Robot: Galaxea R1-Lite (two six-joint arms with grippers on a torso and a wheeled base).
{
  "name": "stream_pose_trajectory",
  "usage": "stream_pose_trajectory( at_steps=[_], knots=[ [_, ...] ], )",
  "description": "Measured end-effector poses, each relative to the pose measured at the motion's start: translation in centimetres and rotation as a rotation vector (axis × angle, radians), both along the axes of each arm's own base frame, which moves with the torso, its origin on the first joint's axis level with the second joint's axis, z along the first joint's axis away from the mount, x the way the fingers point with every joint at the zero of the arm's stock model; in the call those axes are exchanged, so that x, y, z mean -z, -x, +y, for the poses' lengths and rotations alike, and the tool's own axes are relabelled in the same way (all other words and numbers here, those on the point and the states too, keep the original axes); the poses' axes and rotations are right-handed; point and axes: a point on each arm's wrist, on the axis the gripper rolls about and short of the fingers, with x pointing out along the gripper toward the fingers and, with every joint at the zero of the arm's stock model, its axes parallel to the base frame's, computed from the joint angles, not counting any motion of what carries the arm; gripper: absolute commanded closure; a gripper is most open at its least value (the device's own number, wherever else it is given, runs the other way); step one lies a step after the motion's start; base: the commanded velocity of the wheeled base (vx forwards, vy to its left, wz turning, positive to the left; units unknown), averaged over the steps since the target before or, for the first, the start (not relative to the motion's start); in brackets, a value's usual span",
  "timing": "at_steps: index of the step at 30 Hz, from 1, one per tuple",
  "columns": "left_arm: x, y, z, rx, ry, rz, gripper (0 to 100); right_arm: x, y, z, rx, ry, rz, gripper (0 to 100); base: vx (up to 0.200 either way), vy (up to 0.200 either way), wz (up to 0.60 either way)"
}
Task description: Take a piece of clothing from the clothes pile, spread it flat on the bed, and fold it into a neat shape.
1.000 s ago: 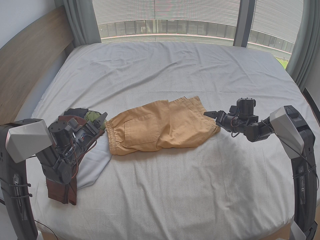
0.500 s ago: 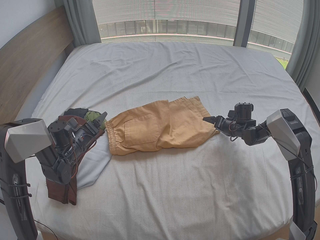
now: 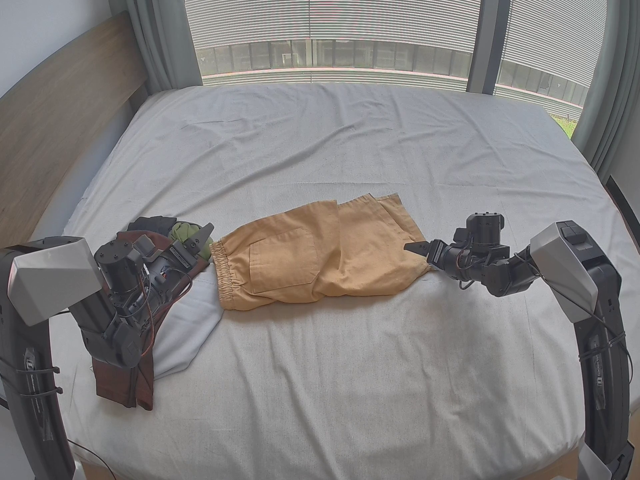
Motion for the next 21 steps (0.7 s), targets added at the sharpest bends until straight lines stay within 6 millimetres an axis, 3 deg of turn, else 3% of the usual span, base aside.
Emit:
stream_pose_trajectory(
  at_steps=[9, 21],
  knots=[
    [0.0, 0.0, 0.2, -0.004, 0.0, -0.001, 0, 0.3, 0.3, -0.4, 0.006, 0.004, 0.021, 0, 0.0, 0.0, 0.0],
    [-0.5, 0.0, 0.3, -0.007, 0.001, -0.013, 0, 0.1, 0.1, 1.2, -0.013, 0.0, 0.004, 0, 0.0, 0.0, 0.0]
  ],
)
